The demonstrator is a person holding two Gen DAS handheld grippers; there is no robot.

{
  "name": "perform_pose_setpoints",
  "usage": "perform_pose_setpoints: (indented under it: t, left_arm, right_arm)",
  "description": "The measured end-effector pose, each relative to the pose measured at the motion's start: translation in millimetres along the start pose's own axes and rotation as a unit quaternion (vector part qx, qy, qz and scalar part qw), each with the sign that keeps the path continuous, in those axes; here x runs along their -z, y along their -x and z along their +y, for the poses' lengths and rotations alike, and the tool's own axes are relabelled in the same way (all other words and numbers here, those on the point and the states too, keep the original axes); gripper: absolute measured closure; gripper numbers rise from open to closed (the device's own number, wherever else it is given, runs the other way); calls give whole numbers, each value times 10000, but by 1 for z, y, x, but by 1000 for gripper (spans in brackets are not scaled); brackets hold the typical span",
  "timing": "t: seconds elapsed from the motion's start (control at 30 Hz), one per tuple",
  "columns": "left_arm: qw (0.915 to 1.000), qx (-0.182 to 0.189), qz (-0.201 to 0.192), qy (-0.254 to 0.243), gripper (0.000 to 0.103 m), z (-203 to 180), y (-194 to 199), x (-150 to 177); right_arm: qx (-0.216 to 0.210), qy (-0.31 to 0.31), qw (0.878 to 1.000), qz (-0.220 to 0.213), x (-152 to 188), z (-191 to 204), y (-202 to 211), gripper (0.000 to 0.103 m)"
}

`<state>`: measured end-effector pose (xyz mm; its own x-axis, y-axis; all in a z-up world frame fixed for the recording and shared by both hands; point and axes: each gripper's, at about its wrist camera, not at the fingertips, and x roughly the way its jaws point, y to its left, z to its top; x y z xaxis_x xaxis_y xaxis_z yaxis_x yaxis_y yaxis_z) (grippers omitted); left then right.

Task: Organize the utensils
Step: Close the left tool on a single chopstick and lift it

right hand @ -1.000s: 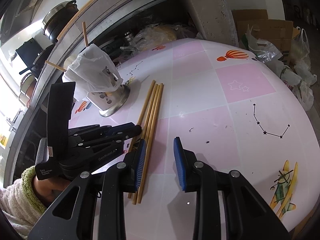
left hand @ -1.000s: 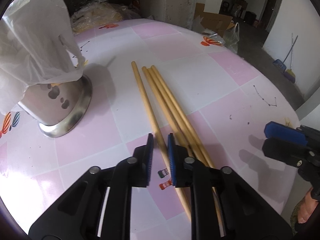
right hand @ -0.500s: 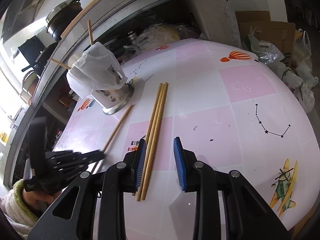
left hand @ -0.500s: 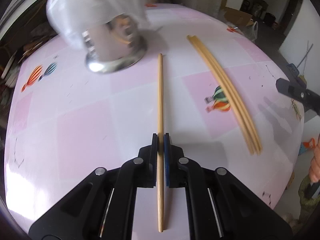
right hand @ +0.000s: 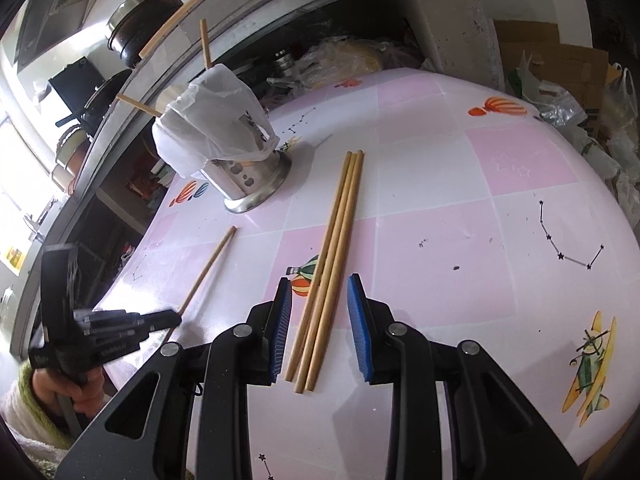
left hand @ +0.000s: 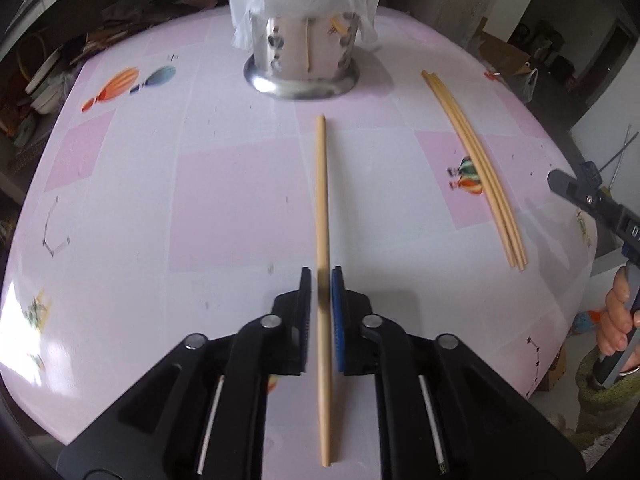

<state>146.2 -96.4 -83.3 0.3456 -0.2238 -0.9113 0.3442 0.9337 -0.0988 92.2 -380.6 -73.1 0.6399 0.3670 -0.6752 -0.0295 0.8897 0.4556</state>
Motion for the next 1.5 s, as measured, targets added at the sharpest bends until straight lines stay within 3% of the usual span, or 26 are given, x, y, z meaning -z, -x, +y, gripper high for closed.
perform_pose_setpoints:
  t: [0.07, 0.17, 0.47, 0.67, 0.8, 0.87, 1.13, 1.5]
  left_arm:
    - [9998, 134, -47, -104, 81, 1, 2, -17]
    - [9997, 223, 67, -121, 80, 4, -7, -43]
    - [9985, 8, 354, -408, 80, -2, -48, -93]
    - [9989, 31, 402, -248, 82, 0, -58, -95]
    - [9994, -76, 302, -146, 96, 4, -57, -93]
    - [9997, -14, 257, -56, 97, 10, -56, -91]
    - [9994, 150, 77, 299, 97, 30, -50, -78]
    - [9965, 422, -79, 713, 97, 53, -43, -66]
  right_arm:
    - [-5, 9, 10000, -26, 0, 1, 3, 74]
    - [4, -19, 10000, -28, 1, 1, 3, 74]
    - [35, -13, 10000, -12, 0, 2, 5, 74]
    - [-87, 181, 9998, 94, -4, 14, -5, 74]
    - [-106, 342, 9990, 281, -5, 28, -21, 77]
    - [-82, 386, 9984, 408, -4, 32, -30, 81]
    - [329, 415, 9951, 830, 5, 35, -52, 89]
    - [918, 548, 9886, 1062, 7, 43, -67, 90]
